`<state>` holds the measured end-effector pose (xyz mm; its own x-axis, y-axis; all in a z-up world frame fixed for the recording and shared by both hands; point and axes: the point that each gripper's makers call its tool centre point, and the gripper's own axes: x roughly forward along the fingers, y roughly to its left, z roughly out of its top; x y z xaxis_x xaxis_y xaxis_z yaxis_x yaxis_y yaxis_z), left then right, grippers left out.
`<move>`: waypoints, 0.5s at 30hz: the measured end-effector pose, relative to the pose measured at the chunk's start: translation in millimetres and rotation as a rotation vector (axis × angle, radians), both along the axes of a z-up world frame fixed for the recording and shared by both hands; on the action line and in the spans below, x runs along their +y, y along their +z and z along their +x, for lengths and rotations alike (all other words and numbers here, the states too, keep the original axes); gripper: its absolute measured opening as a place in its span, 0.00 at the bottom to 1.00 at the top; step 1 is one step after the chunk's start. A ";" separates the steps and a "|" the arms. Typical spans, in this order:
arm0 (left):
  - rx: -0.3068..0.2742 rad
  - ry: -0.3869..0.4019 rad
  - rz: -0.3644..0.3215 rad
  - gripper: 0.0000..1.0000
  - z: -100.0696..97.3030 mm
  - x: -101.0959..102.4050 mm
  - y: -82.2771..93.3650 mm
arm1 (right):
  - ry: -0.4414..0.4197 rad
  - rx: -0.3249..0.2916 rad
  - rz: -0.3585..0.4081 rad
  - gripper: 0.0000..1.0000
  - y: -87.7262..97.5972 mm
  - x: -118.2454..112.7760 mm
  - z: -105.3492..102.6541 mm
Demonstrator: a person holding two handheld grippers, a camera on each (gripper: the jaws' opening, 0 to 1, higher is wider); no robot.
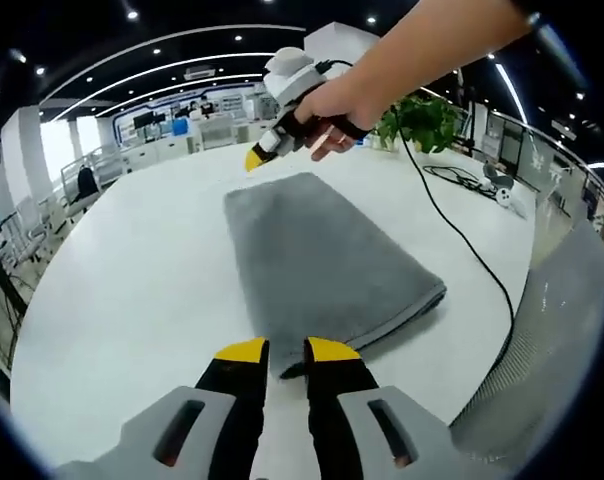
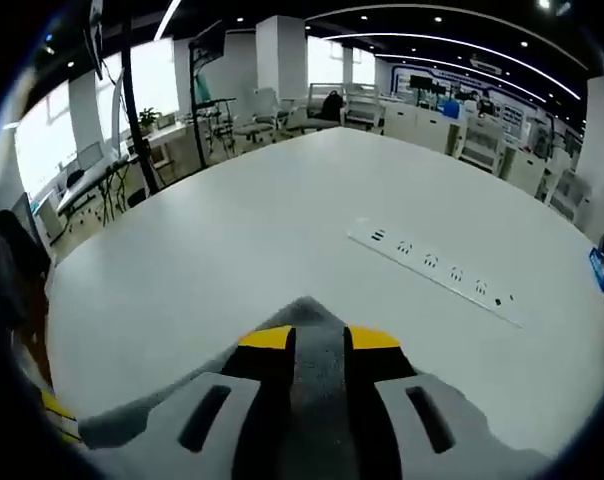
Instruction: Fold the towel on the table until its edges align and the towel forms a compact rectangular stack.
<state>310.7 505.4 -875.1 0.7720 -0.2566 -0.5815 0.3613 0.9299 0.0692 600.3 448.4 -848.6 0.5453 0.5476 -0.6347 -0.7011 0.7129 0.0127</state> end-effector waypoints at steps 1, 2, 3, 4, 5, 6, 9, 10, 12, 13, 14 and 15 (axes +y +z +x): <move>-0.012 0.005 0.006 0.16 -0.3 1.3 3.1 | -0.001 0.002 0.002 0.20 0.4 -1.0 0.1; -0.022 0.010 0.004 0.17 -0.1 1.9 5.3 | -0.002 0.005 0.007 0.21 1.3 -2.5 -1.7; -0.027 0.013 0.003 0.17 -0.9 2.4 7.9 | -0.002 0.006 0.013 0.22 2.4 -3.4 -2.1; -0.031 0.015 0.005 0.17 -0.9 2.9 8.8 | -0.005 0.005 0.021 0.23 4.8 -7.2 -4.8; -0.035 0.015 0.008 0.17 0.0 3.7 8.7 | -0.006 0.005 0.022 0.24 5.1 -8.8 -5.9; -0.031 0.014 0.008 0.17 0.0 3.8 7.9 | -0.006 0.007 0.022 0.26 2.0 -8.2 -4.4; -0.033 0.015 0.007 0.17 1.4 5.2 8.7 | -0.008 0.009 0.023 0.27 0.8 -13.3 -3.9; -0.035 0.015 0.008 0.17 2.0 5.5 9.6 | -0.010 0.011 0.024 0.28 0.7 -15.5 -4.1; -0.039 0.014 0.006 0.17 3.7 6.3 11.8 | -0.014 0.017 0.030 0.31 0.8 -21.3 -7.5; -0.041 0.012 0.007 0.17 4.6 6.7 12.4 | -0.012 0.019 0.036 0.32 1.0 -23.3 -10.2; -0.044 0.010 0.008 0.17 5.7 7.4 13.6 | -0.011 0.022 0.038 0.34 1.9 -23.6 -11.8; -0.044 0.010 0.009 0.17 6.6 8.0 14.0 | -0.008 0.028 0.040 0.36 1.8 -23.9 -14.8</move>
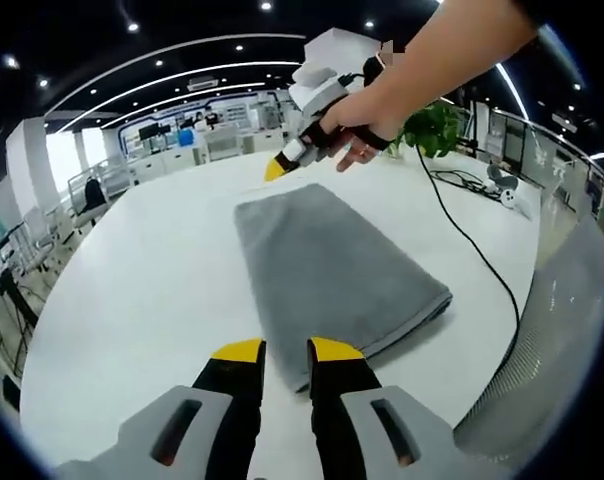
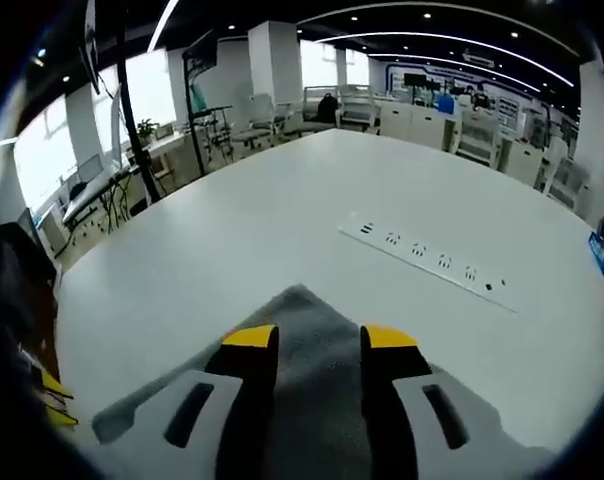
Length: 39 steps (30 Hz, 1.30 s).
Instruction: Fold the towel on the table until its edges align and the towel forms a compact rectangular stack.
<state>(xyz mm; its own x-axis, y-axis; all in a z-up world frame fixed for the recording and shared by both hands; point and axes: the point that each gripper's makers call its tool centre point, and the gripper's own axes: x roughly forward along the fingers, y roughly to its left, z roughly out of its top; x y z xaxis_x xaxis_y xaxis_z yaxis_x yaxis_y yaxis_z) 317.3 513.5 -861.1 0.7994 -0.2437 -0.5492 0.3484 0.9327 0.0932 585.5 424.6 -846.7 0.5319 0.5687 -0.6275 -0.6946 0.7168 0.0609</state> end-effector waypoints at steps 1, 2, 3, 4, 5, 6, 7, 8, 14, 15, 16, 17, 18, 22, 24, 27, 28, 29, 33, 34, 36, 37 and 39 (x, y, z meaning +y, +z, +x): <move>-0.002 0.000 0.000 0.17 1.0 0.8 1.1 | 0.004 0.001 -0.001 0.37 1.4 1.9 0.8; -0.003 0.000 0.001 0.17 1.8 1.3 1.6 | 0.009 0.002 -0.001 0.37 2.1 1.9 -1.7; -0.007 0.000 0.002 0.17 3.0 1.7 2.8 | 0.008 0.003 -0.001 0.36 2.7 -0.5 -5.9; -0.008 -0.002 0.002 0.17 3.6 1.2 3.9 | 0.003 -0.007 -0.004 0.36 2.9 -3.0 -8.6; -0.010 -0.004 0.000 0.17 5.0 0.8 5.1 | 0.001 -0.010 -0.003 0.36 2.5 -3.5 -7.9; -0.011 -0.006 -0.001 0.17 6.3 0.2 5.7 | -0.007 -0.001 0.004 0.36 0.0 -4.8 -11.0; -0.015 -0.011 0.000 0.17 7.5 -0.7 6.5 | -0.014 0.013 0.006 0.37 -4.1 -4.7 -11.4; -0.017 -0.022 0.006 0.17 8.9 -2.5 8.3 | -0.014 0.020 -0.001 0.37 -7.6 -5.7 -15.7; -0.037 -0.036 0.012 0.17 18.1 -4.1 18.0 | -0.020 0.025 -0.011 0.35 -13.3 -6.4 -31.6; -0.041 -0.041 0.015 0.17 19.1 -4.5 19.5 | -0.019 0.034 -0.013 0.35 -14.5 -5.9 -38.4; -0.042 -0.043 0.015 0.17 19.8 -4.7 21.1 | -0.018 0.030 -0.020 0.35 -16.6 -7.5 -41.3; -0.044 -0.045 0.015 0.17 20.5 -4.6 22.5 | -0.019 0.029 -0.020 0.35 -20.0 -9.3 -41.3; -0.049 -0.047 0.014 0.17 21.9 -4.0 24.7 | -0.022 0.032 -0.018 0.35 -20.7 -11.1 -42.6; -0.044 -0.061 0.009 0.17 29.2 -2.1 23.3 | -0.042 0.039 -0.030 0.31 -21.6 -22.9 -55.3; -0.034 -0.074 -0.012 0.17 35.2 -3.7 19.5 | -0.043 0.019 -0.055 0.25 -21.2 -28.5 -57.3; -0.038 -0.090 0.018 0.17 42.8 -3.7 19.1 | -0.041 0.016 -0.057 0.23 -21.6 -31.9 -59.7; -0.034 -0.091 0.015 0.17 44.3 -3.8 18.9 | -0.043 0.018 -0.062 0.23 -22.1 -34.0 -59.8; -0.029 -0.090 0.009 0.17 45.8 -4.1 19.1 | -0.046 0.019 -0.063 0.23 -21.2 -37.4 -63.9; -0.015 -0.123 0.014 0.17 49.6 -8.2 16.9 | -0.046 0.037 -0.041 0.21 -21.9 -42.9 -76.7; -0.015 -0.132 0.011 0.17 53.0 -8.9 16.3 | -0.042 0.041 -0.041 0.21 -23.2 -44.1 -79.8; 0.002 -0.140 0.017 0.17 59.9 -7.6 13.2 | -0.030 0.045 -0.059 0.20 -29.3 -48.1 -84.2; 0.002 -0.142 0.019 0.17 62.8 -7.1 13.1 | -0.032 0.044 -0.066 0.21 -33.4 -50.6 -84.4; -0.004 -0.162 0.019 0.17 70.4 -8.3 13.3 | -0.043 0.052 -0.055 0.20 -34.9 -55.7 -89.7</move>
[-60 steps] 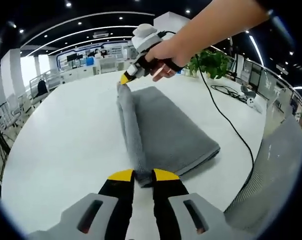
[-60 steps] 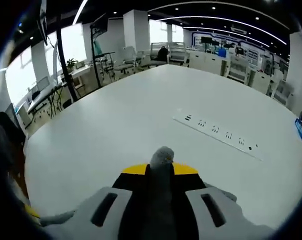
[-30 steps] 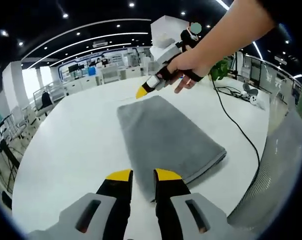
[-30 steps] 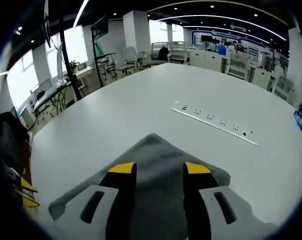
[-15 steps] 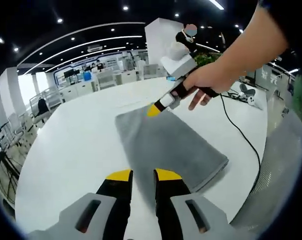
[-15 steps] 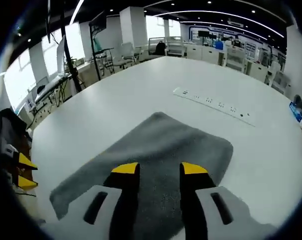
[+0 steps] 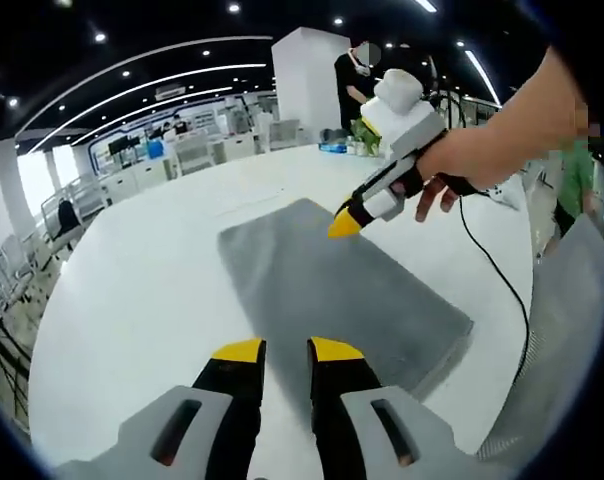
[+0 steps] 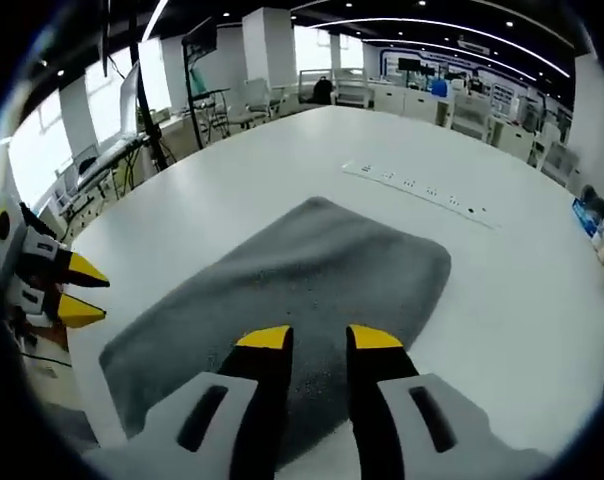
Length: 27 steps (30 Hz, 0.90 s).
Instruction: Fold the towel on the table until its edges align and the towel forms a compact rectangular stack.
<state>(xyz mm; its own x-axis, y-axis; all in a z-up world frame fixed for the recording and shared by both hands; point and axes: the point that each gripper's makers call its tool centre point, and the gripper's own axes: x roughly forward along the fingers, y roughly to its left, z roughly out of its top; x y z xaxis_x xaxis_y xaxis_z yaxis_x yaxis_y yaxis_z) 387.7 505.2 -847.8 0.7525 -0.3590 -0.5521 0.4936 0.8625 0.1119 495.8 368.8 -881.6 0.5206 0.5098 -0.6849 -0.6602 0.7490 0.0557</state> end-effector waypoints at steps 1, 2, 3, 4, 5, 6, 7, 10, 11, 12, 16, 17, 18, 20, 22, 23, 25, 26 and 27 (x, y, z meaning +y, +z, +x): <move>-0.008 -0.026 -0.002 0.17 2.9 -2.9 1.0 | -0.004 0.008 0.006 0.20 -2.2 -0.9 -2.8; -0.004 -0.038 -0.001 0.17 5.6 -3.4 -0.1 | -0.006 0.016 0.010 0.20 -3.5 -2.0 -9.5; -0.002 -0.046 0.002 0.17 7.2 -3.9 -0.8 | -0.004 0.021 0.005 0.20 -6.1 -2.8 -12.3; 0.000 -0.056 0.003 0.17 8.8 -4.7 -1.1 | -0.003 0.024 0.002 0.19 -14.2 -3.0 -12.7; 0.004 -0.073 0.006 0.17 9.9 -6.9 -1.1 | -0.001 0.028 0.000 0.19 -17.1 -4.3 -14.9; 0.005 -0.085 0.012 0.17 11.2 -7.8 -1.9 | -0.002 0.040 -0.004 0.18 -18.5 -6.2 -18.0; 0.006 -0.093 0.018 0.17 12.9 -8.3 -2.9 | -0.003 0.052 -0.016 0.17 -21.6 -8.5 -19.8; 0.031 -0.109 0.006 0.17 20.1 -10.9 -10.7 | -0.009 0.058 -0.001 0.16 -20.1 -10.1 -24.6; 0.046 -0.113 0.001 0.17 20.5 -14.6 -11.9 | -0.006 0.059 -0.009 0.14 -22.0 -11.0 -26.5; 0.056 -0.120 0.001 0.17 21.8 -16.5 -14.5 | 0.023 0.052 -0.050 0.12 -27.1 -15.1 -28.0; 0.094 -0.134 0.050 0.17 32.1 -15.9 -34.1 | 0.057 0.049 -0.100 0.08 -31.0 -16.8 -26.6; 0.098 -0.135 0.055 0.17 36.1 -15.5 -38.0 | 0.063 0.053 -0.110 0.07 -31.0 -17.6 -26.9; 0.100 -0.136 0.051 0.17 38.6 -15.8 -39.3 | 0.078 0.055 -0.126 0.07 -32.0 -17.8 -25.2; 0.128 -0.139 0.028 0.17 39.8 -18.8 -43.7 | 0.131 0.038 -0.179 0.05 -33.1 -22.2 -25.5; 0.197 -0.148 0.047 0.15 33.8 -18.9 -57.2 | 0.138 0.040 -0.186 0.05 -32.1 -24.2 -27.4; 0.211 -0.146 0.043 0.14 32.2 -20.1 -60.9 | 0.136 0.043 -0.185 0.05 -32.0 -27.6 -27.5; 0.243 -0.123 -0.037 0.10 27.9 -30.1 -60.8 | 0.136 0.044 -0.181 0.05 -32.6 -33.9 -28.2; 0.262 -0.113 -0.055 0.10 26.3 -33.0 -61.1 | 0.136 0.040 -0.185 0.05 -32.9 -37.0 -28.7; 0.260 -0.123 -0.051 0.10 26.1 -35.1 -60.5 | 0.139 0.031 -0.194 0.05 -33.1 -41.9 -29.1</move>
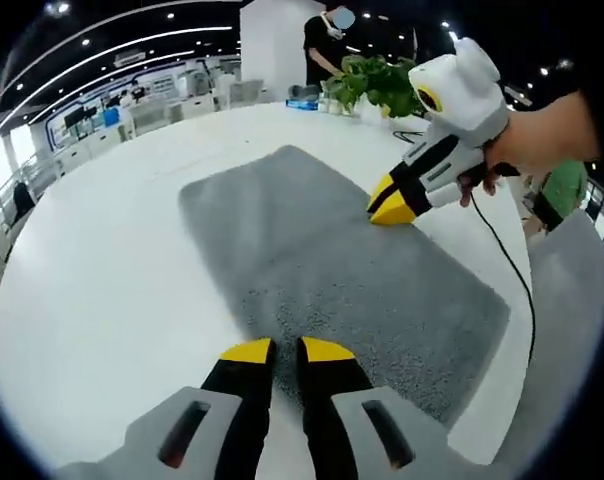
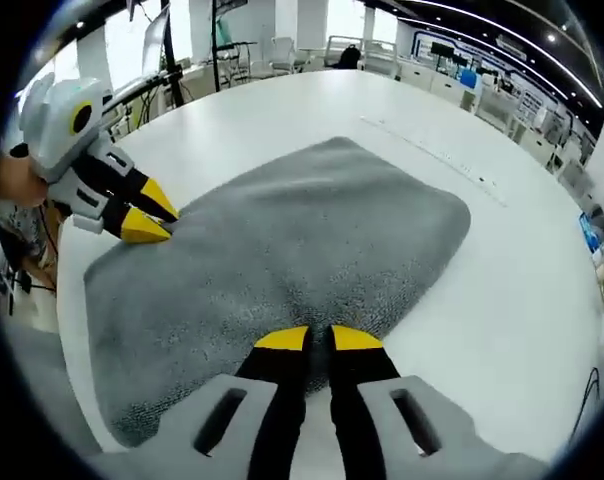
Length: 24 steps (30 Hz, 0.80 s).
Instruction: Fold the towel on the table until its edges align and the towel forms a compact rectangular stack.
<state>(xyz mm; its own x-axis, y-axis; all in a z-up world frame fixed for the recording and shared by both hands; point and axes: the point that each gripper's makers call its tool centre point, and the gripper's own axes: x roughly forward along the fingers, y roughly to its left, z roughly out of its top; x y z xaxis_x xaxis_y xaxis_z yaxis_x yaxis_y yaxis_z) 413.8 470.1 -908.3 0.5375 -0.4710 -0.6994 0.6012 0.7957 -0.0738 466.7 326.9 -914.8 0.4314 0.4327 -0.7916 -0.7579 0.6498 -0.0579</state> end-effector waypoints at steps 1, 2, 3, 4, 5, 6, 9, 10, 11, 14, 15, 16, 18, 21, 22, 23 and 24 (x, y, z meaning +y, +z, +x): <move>-0.002 -0.010 0.002 0.09 -1.5 -4.7 0.1 | 0.000 -0.002 -0.003 0.05 0.0 -3.2 -0.5; -0.004 -0.023 0.004 0.09 -4.6 -8.9 0.2 | -0.001 -0.002 -0.006 0.05 0.2 -6.6 -0.8; -0.007 -0.039 0.008 0.09 -7.7 -14.7 0.2 | -0.002 -0.004 -0.014 0.05 0.9 -11.0 -3.9; -0.009 -0.048 0.009 0.09 -9.8 -18.5 0.1 | 0.003 -0.007 -0.023 0.05 0.8 -14.4 -5.2; -0.009 -0.051 0.008 0.09 -11.7 -22.4 0.2 | 0.010 -0.013 -0.034 0.05 0.6 -19.4 -6.8; -0.009 -0.055 0.007 0.09 -14.4 -27.6 0.0 | 0.011 -0.014 -0.038 0.05 0.7 -22.3 -8.0; -0.011 -0.068 0.008 0.09 -18.9 -38.5 0.2 | 0.002 -0.008 -0.044 0.05 1.6 -33.9 -11.2; -0.011 -0.075 0.007 0.09 -19.5 -42.8 0.1 | 0.001 -0.008 -0.049 0.05 1.9 -36.3 -12.7; -0.012 -0.078 0.007 0.09 -19.8 -45.2 0.0 | 0.000 -0.008 -0.052 0.05 2.0 -38.6 -13.8; -0.009 -0.075 0.012 0.09 -20.5 -52.7 -0.1 | -0.009 -0.007 -0.054 0.05 2.1 -46.4 -16.9; -0.011 -0.077 0.015 0.09 -21.2 -54.1 -0.3 | -0.010 -0.007 -0.053 0.05 2.0 -48.2 -17.7; -0.011 -0.078 0.016 0.09 -21.9 -55.6 -0.3 | -0.009 -0.009 -0.052 0.05 2.3 -50.3 -19.0; -0.010 -0.076 0.015 0.09 -23.9 -58.7 -0.5 | -0.004 -0.011 -0.050 0.05 3.1 -52.3 -21.1; -0.006 -0.067 0.010 0.09 -25.5 -64.1 -1.0 | 0.005 -0.011 -0.055 0.05 2.4 -56.6 -20.3; -0.006 -0.068 0.011 0.09 -25.8 -65.8 -1.0 | 0.007 -0.012 -0.057 0.05 2.4 -58.3 -20.4; -0.005 -0.069 0.013 0.09 -25.9 -68.5 -1.0 | 0.008 -0.013 -0.056 0.05 1.6 -61.3 -19.3; -0.003 -0.070 0.014 0.09 -26.0 -70.4 -1.1 | 0.008 -0.014 -0.055 0.05 1.6 -63.1 -19.2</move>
<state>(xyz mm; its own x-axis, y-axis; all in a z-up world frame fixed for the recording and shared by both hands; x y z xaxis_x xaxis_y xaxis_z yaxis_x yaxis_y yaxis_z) 387.8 399.7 -909.4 0.5060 -0.4979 -0.7043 0.6557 0.7526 -0.0609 447.5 263.8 -913.2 0.4391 0.3921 -0.8083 -0.7622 0.6389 -0.1041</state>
